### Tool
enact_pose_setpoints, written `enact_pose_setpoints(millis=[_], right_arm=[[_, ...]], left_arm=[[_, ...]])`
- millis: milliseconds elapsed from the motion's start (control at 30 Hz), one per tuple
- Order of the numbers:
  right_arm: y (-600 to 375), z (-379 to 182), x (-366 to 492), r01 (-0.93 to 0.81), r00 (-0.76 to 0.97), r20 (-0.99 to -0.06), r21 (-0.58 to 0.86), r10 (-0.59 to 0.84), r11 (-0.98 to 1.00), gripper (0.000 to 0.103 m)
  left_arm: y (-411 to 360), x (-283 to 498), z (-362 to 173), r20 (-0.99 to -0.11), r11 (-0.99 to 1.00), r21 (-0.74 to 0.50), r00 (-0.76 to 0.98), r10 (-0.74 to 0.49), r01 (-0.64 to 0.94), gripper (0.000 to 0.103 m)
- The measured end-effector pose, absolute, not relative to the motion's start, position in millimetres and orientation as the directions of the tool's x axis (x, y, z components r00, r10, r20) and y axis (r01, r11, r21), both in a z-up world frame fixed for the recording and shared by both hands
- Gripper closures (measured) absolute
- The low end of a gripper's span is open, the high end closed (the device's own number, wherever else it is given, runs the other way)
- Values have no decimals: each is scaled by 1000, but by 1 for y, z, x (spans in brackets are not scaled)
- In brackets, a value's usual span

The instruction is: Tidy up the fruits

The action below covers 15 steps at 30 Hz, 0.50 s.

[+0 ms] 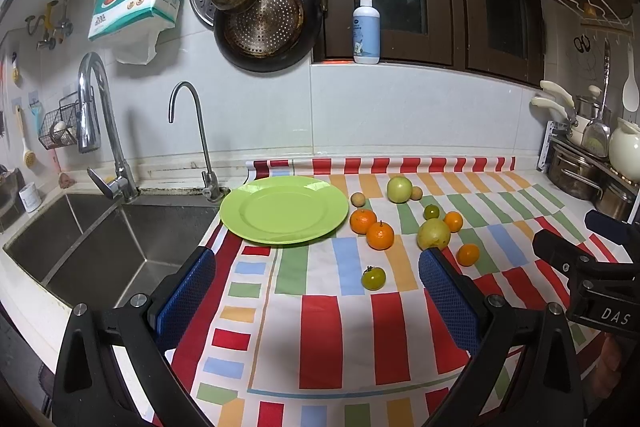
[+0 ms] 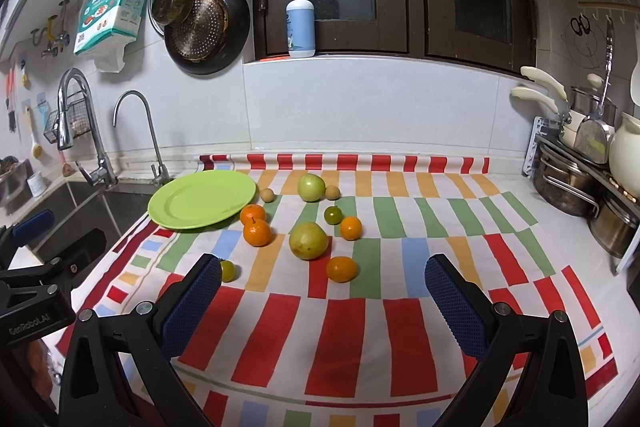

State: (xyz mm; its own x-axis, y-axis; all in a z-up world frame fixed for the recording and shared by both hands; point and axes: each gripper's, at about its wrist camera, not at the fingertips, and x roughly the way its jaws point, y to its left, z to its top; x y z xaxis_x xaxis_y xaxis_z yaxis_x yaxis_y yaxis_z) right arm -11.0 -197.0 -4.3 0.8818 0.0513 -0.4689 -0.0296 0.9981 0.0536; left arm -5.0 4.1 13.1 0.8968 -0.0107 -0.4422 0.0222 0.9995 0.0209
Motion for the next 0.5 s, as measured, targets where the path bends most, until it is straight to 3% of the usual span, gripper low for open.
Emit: enact_pose_setpoints(millis=[233, 500], right_arm=[[-198, -6, -2, -34, 872, -487, 58, 58, 998, 0], [-199, -28, 25, -36, 818, -570, 77, 74, 996, 0]], left_arm=[[4, 5, 5, -470, 999, 25, 882, -18, 34, 0], [-4, 27, -12, -527, 995, 62, 849, -37, 82, 5]])
